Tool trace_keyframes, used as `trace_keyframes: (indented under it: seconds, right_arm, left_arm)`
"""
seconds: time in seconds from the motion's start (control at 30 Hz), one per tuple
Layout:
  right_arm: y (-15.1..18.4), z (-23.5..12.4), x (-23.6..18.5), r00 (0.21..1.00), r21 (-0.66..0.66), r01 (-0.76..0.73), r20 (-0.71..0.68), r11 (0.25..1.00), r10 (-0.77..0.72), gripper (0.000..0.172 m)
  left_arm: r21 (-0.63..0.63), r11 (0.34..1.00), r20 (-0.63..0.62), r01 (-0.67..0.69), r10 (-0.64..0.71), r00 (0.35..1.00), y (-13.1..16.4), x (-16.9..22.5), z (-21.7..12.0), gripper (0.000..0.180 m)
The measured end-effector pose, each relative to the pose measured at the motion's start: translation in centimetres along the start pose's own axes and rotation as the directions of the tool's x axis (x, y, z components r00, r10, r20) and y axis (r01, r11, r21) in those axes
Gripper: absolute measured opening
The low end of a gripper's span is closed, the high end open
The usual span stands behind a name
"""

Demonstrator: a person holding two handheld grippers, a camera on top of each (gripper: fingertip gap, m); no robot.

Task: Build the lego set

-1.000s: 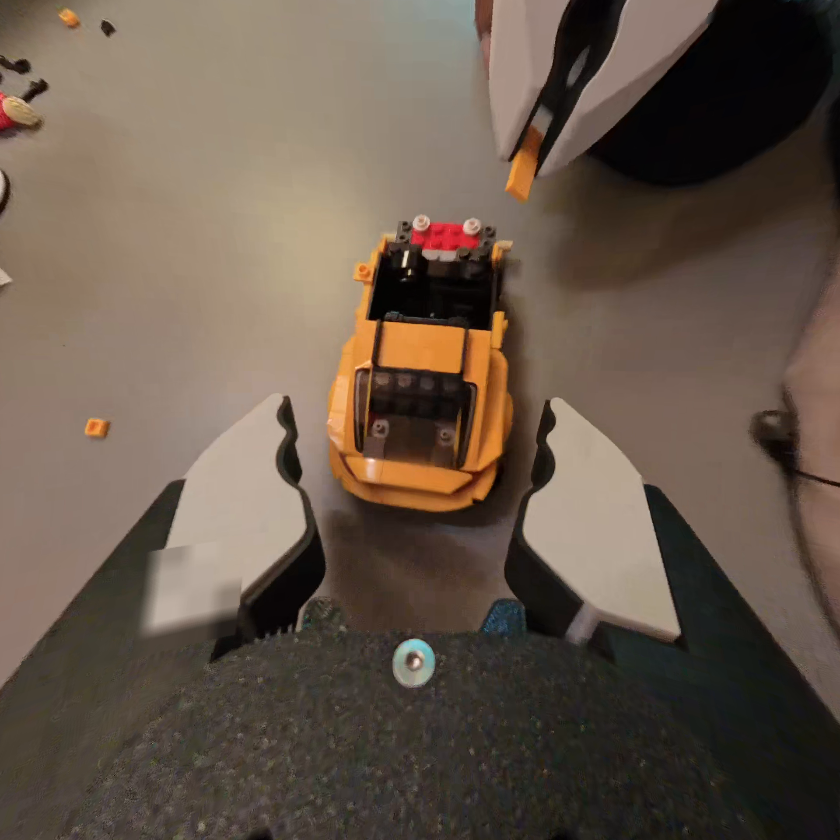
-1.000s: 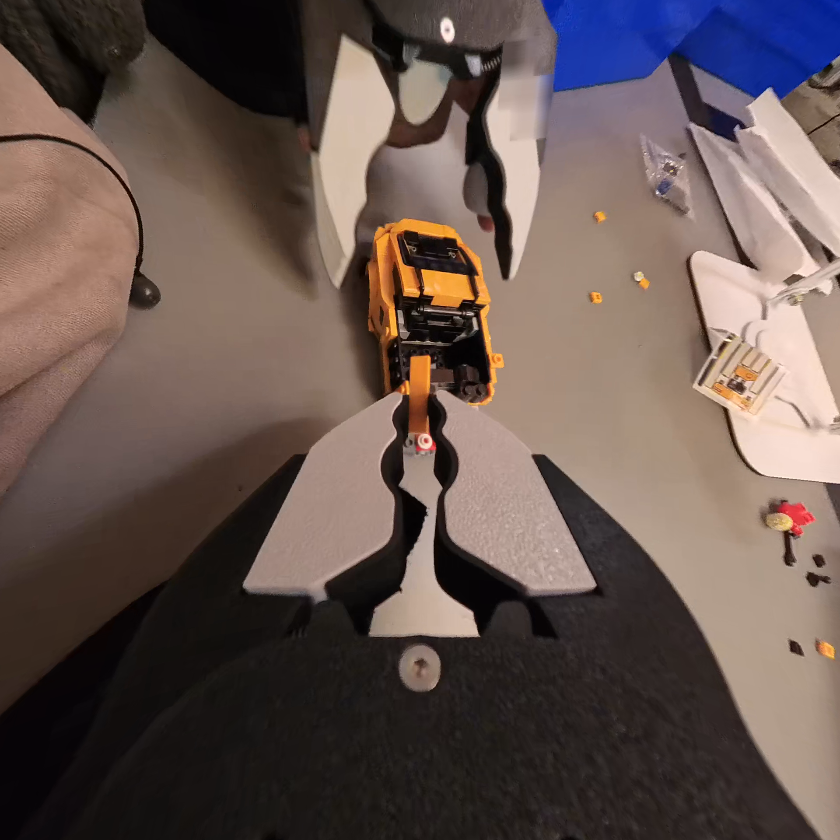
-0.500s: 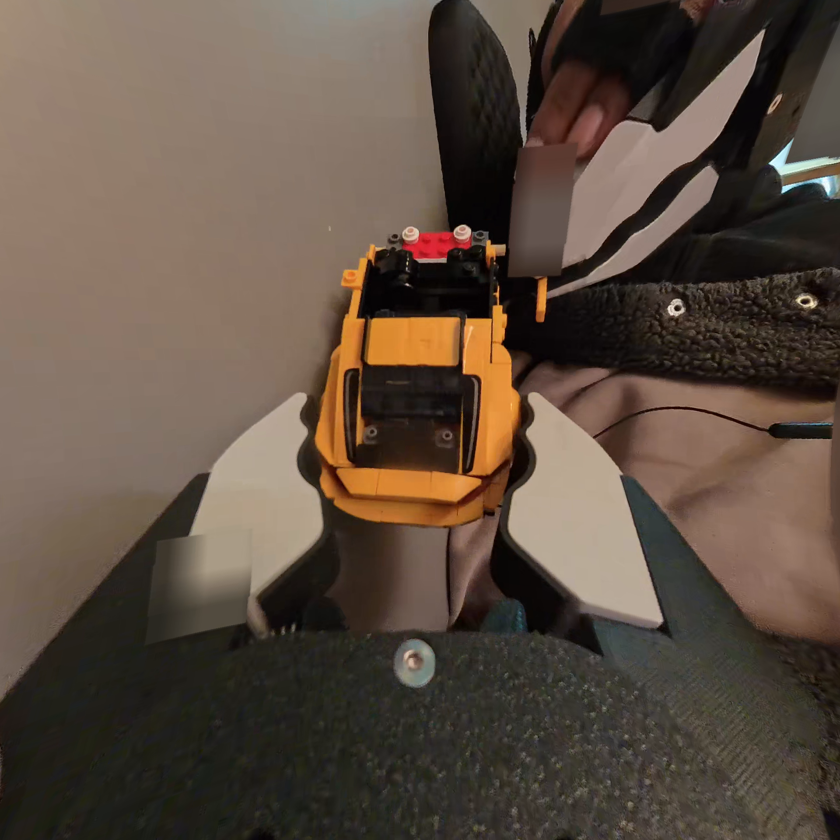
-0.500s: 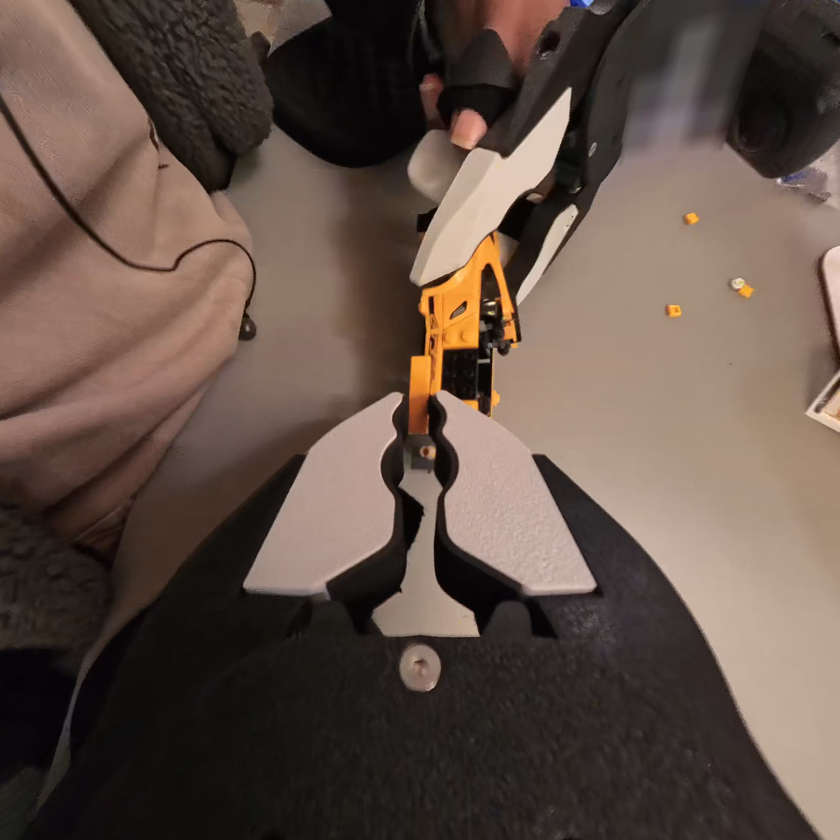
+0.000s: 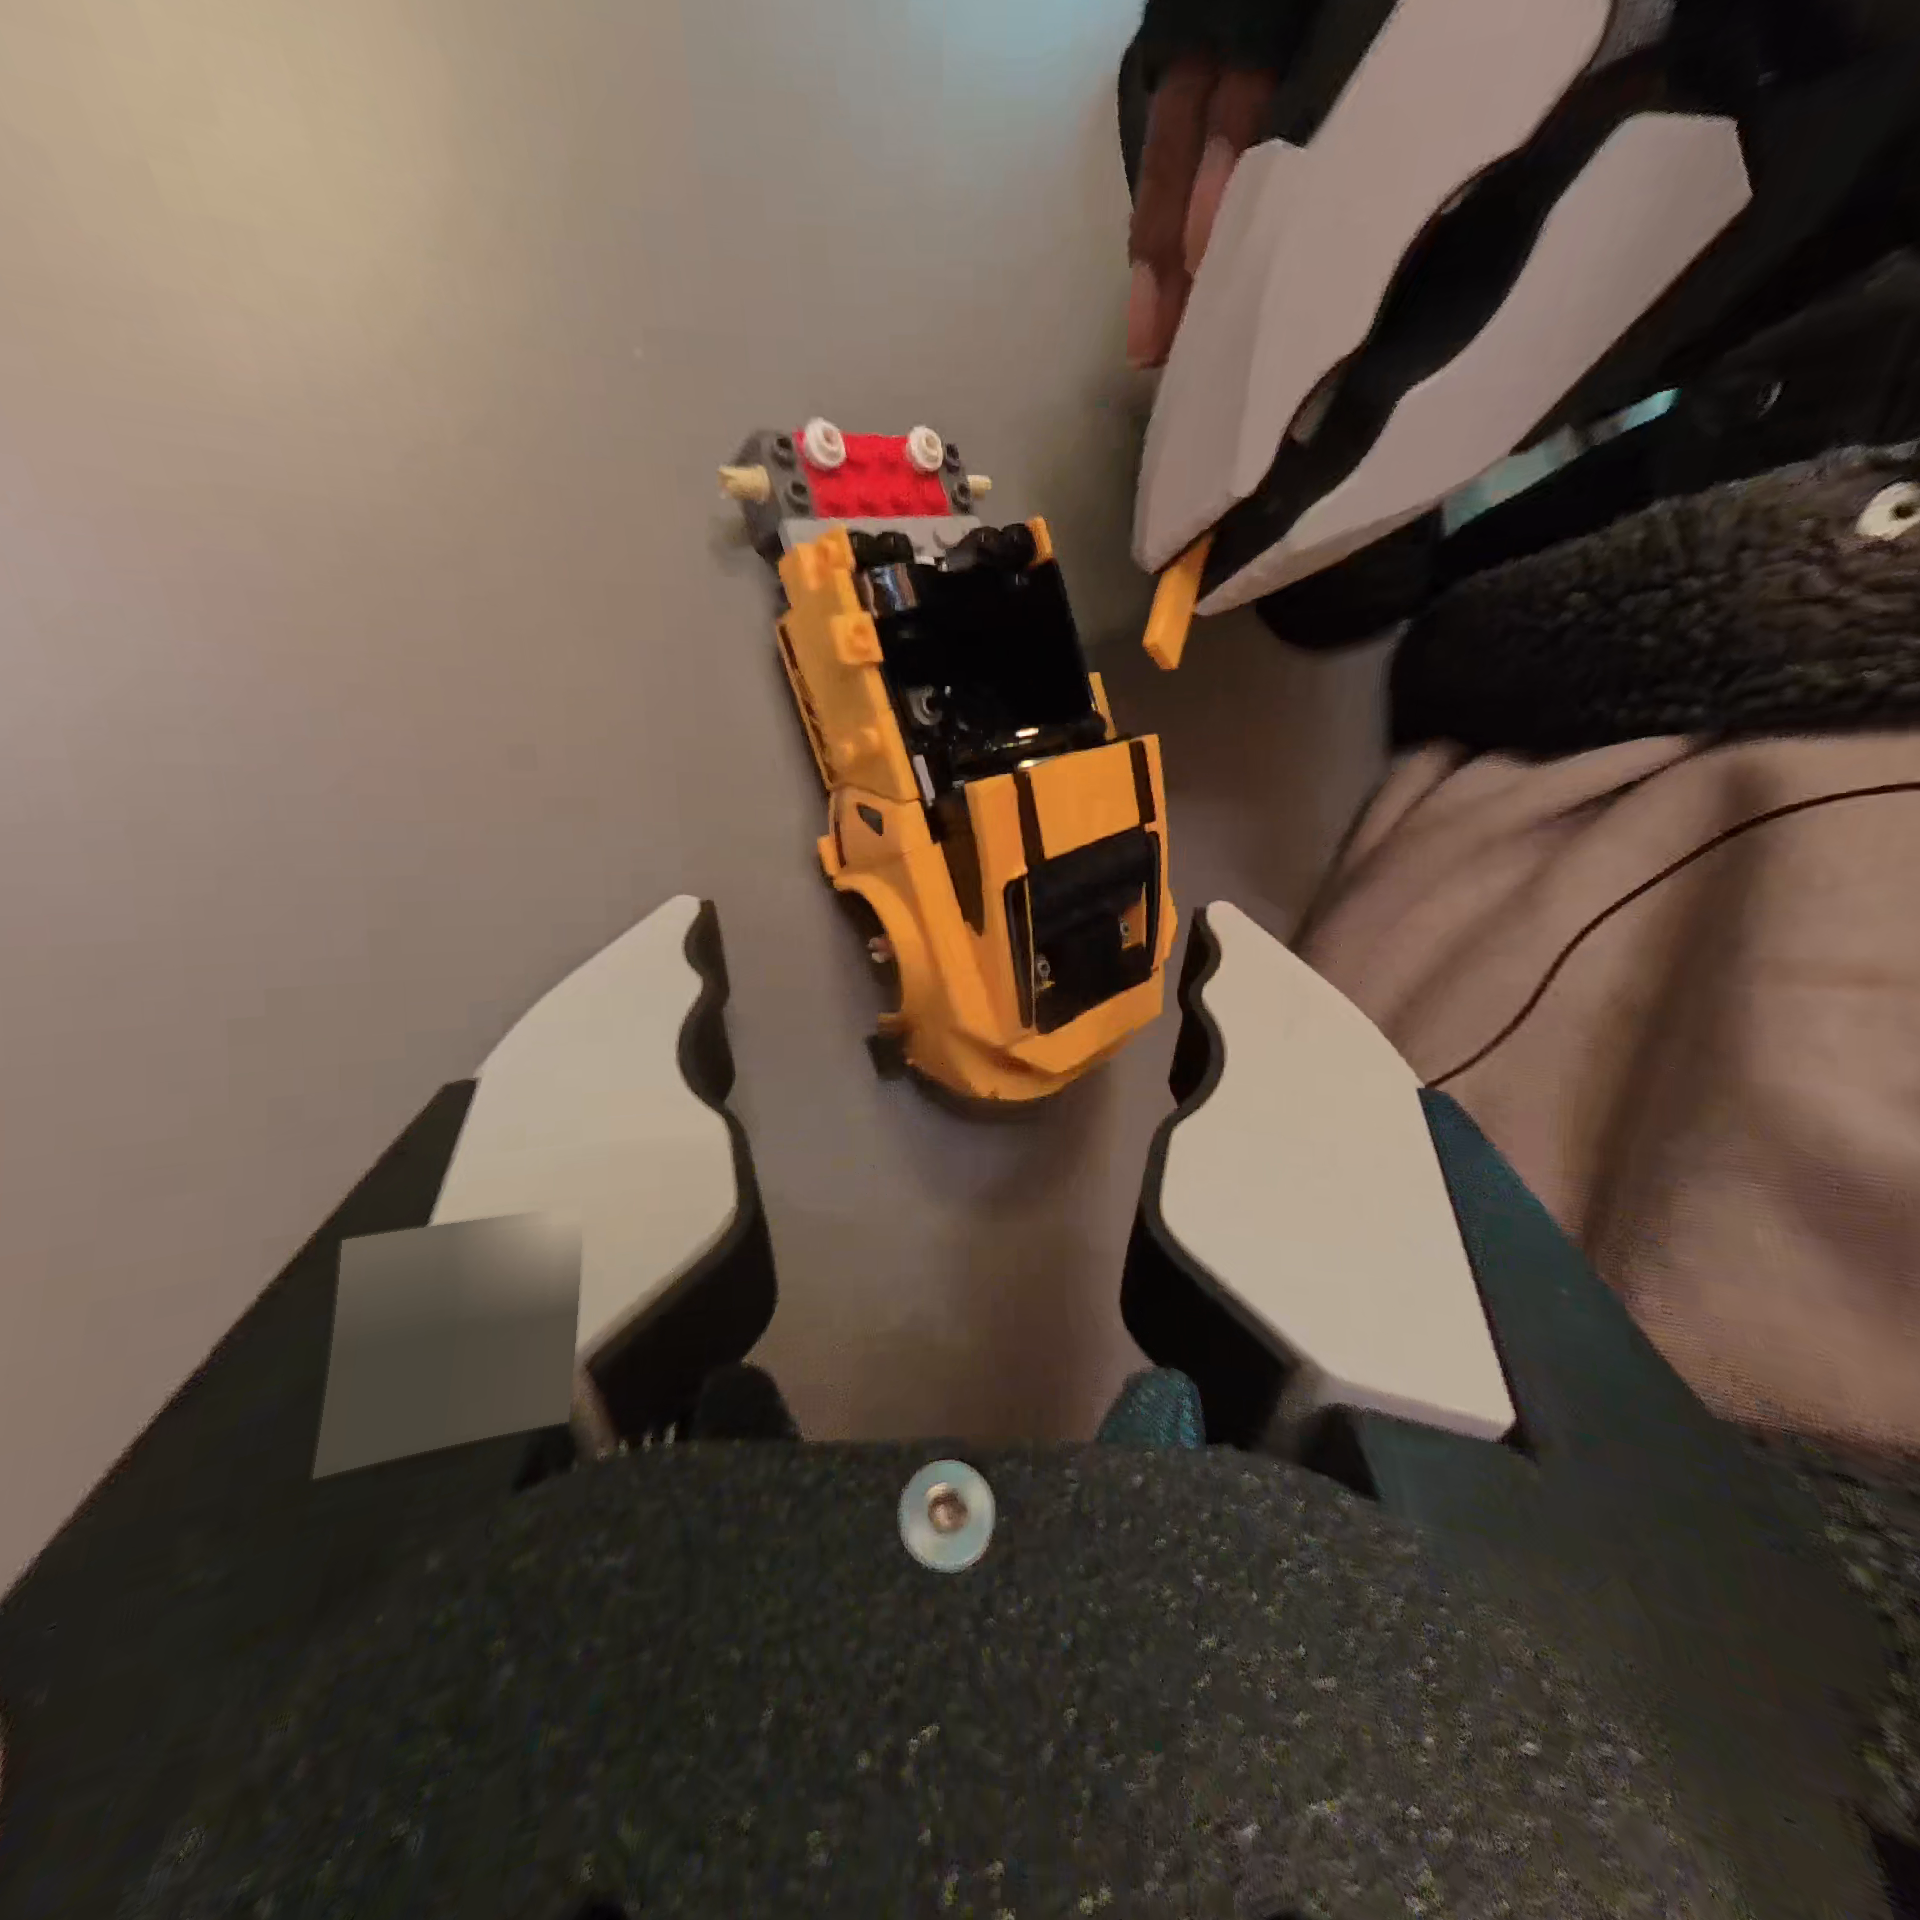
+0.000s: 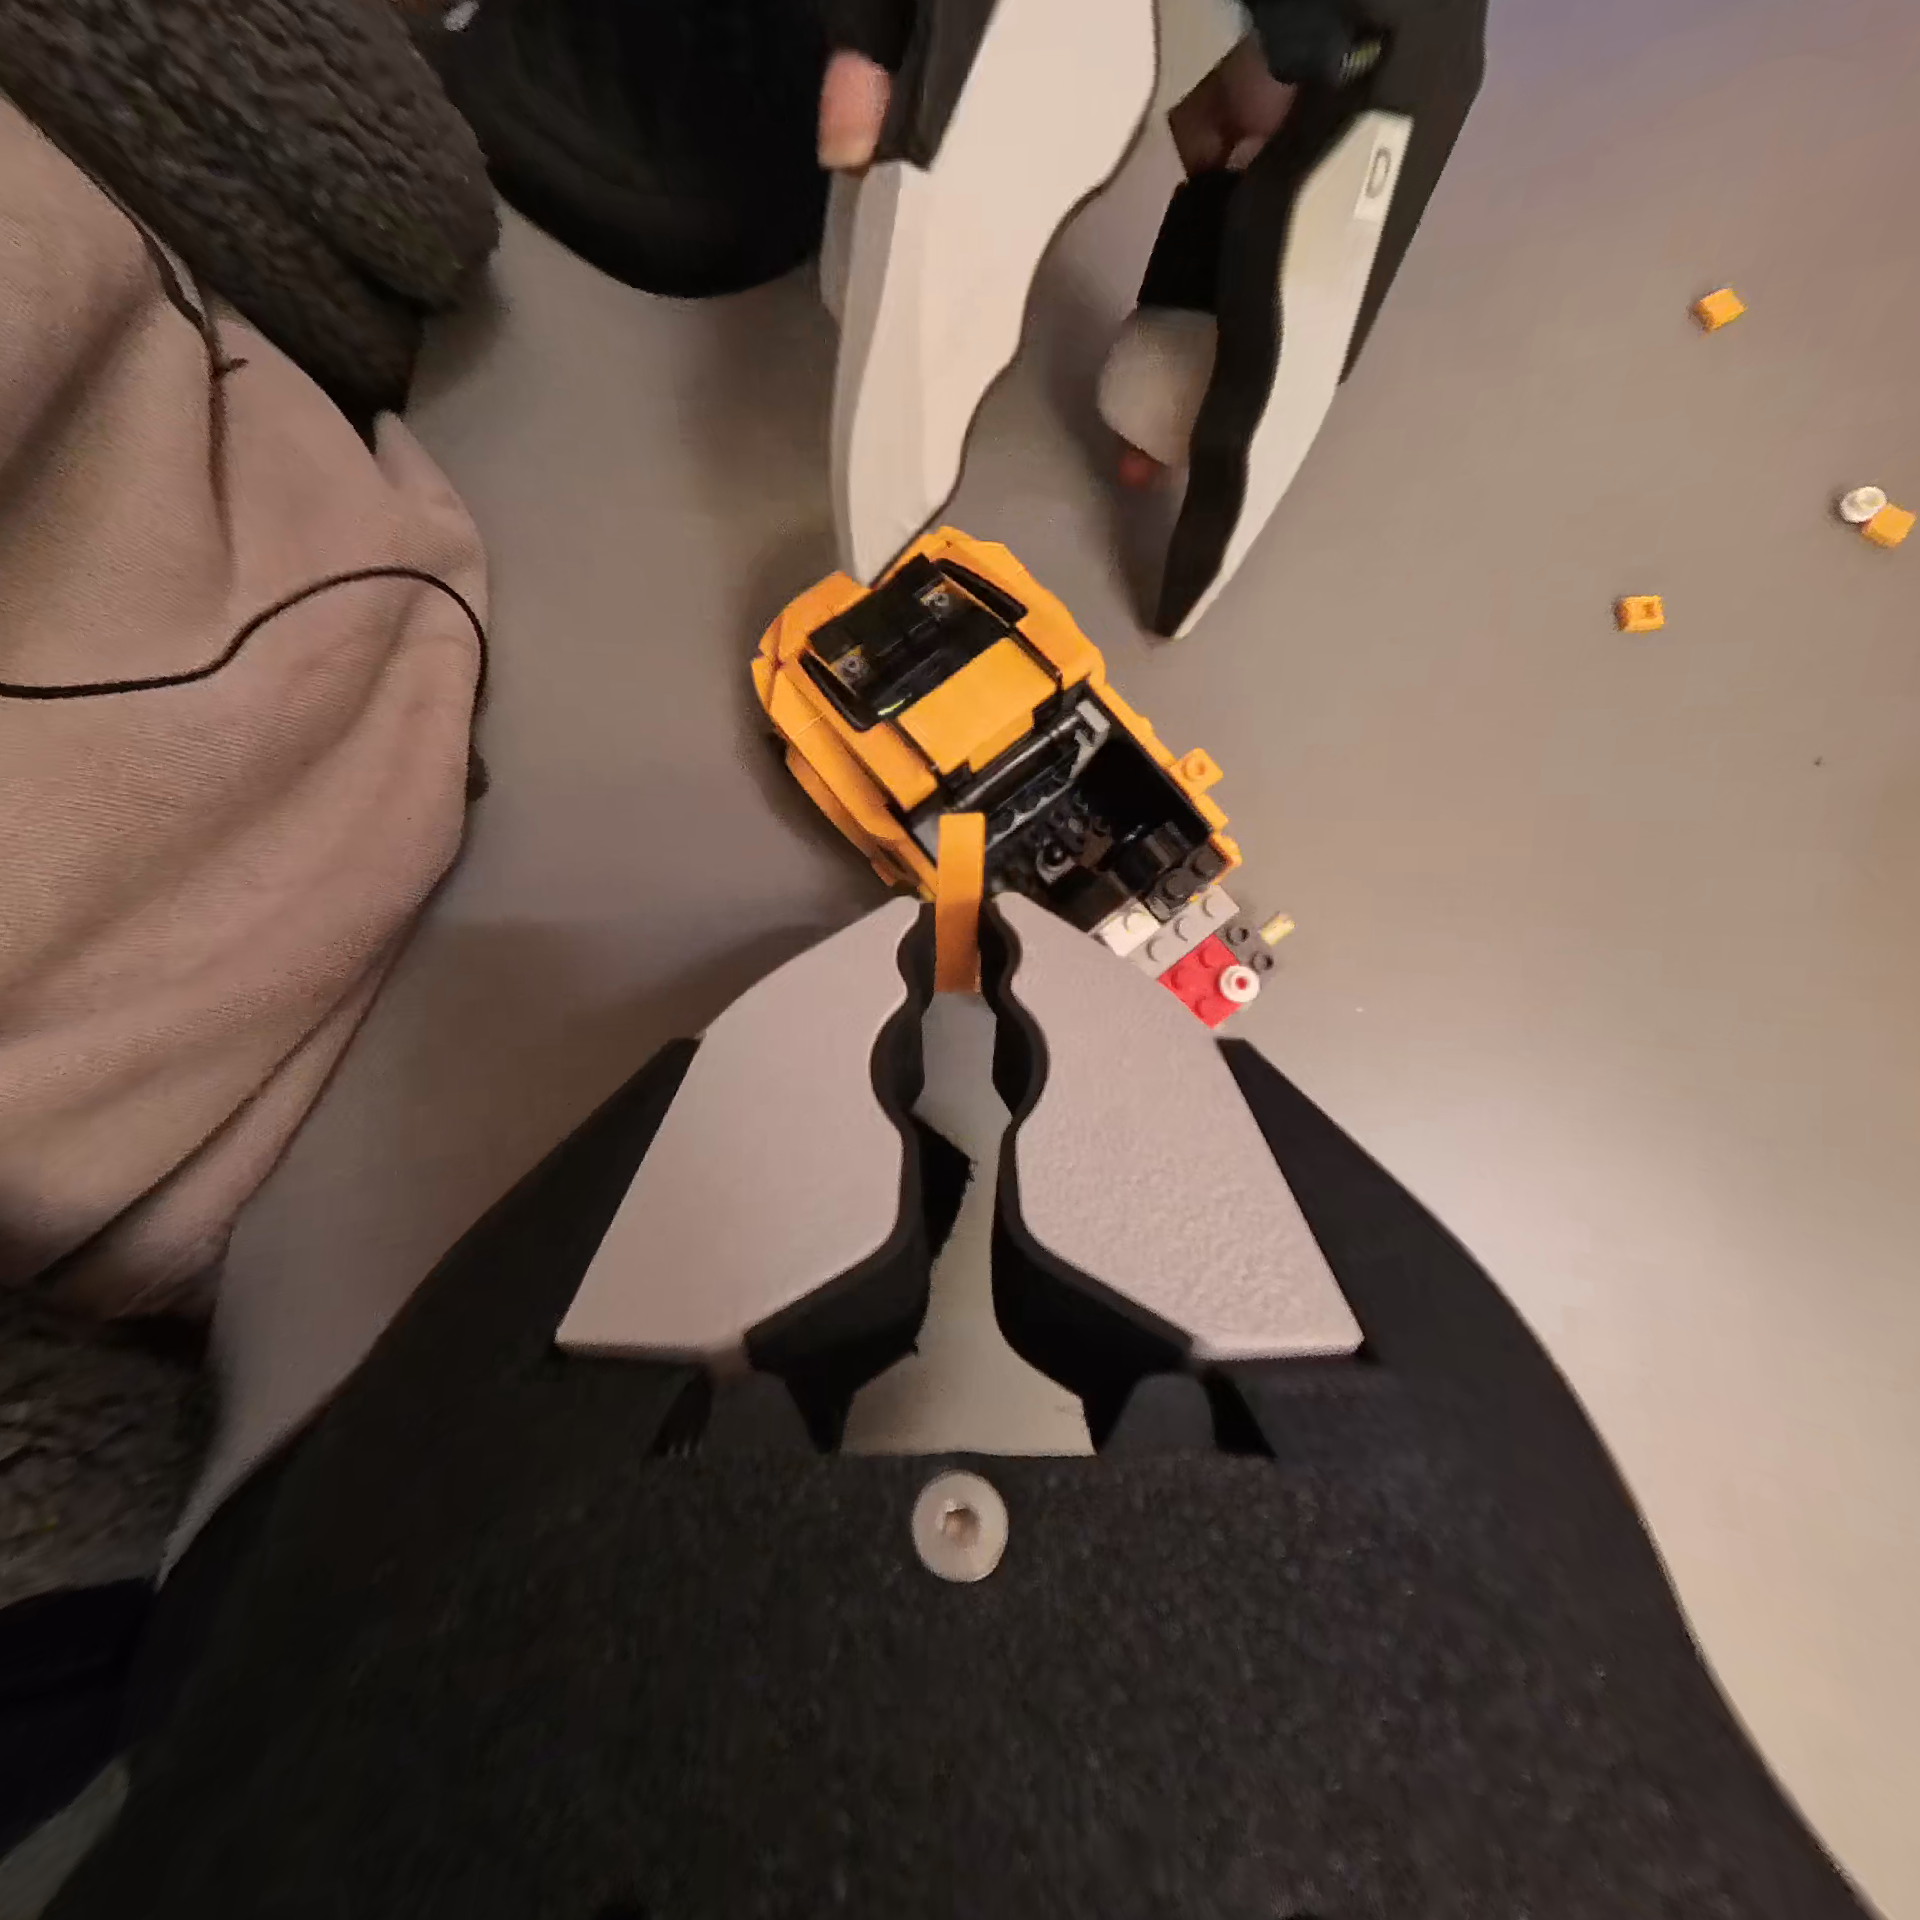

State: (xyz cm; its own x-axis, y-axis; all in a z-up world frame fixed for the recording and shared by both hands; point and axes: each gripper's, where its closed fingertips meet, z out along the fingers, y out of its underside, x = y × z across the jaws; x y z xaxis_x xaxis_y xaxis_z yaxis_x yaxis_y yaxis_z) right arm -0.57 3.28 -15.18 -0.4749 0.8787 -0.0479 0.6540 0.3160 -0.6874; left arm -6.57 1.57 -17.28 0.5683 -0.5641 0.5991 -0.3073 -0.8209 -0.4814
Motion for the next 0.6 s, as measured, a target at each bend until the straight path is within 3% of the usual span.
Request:
trace_keyframes:
  seconds: [0.13, 0.2, 0.27, 0.43, 0.6]
  right_arm:
    - [0.3, -0.5, 0.6, 0.999, 0.008, 0.04, -0.033, 0.999, -0.04, 0.008]
    - [1.2, -0.7, 1.4, 0.997, -0.005, 0.019, -0.073, 1.0, -0.019, 0.008]
    - [1.9, -0.9, 2.0, 0.995, 0.007, -0.019, -0.101, 1.0, 0.02, 0.008]
    - [2.5, -1.2, 2.7, 0.988, 0.029, -0.032, -0.151, 0.999, 0.036, 0.008]
    - [2.1, -1.6, 2.4, 0.984, 0.073, 0.001, -0.178, 0.997, 0.012, 0.008]
  left_arm:
    - [0.024, 0.974, 0.214, -0.227, 0.216, 0.952, -0.4, 0.7, -0.6, 0.08]
    - [-0.006, 0.934, 0.352, -0.358, 0.337, 0.873, -0.4, 1.2, 0.0, 0.08]
    - [-0.067, 0.881, 0.493, -0.468, 0.437, 0.753, -0.1, 1.1, 0.8, 0.084]
    - [-0.081, 0.793, 0.675, -0.603, 0.489, 0.553, -0.8, 2.3, 0.7, 0.081]
    - [-0.113, 0.855, 0.657, -0.507, 0.447, 0.607, 0.3, 2.9, 2.3, 0.095]
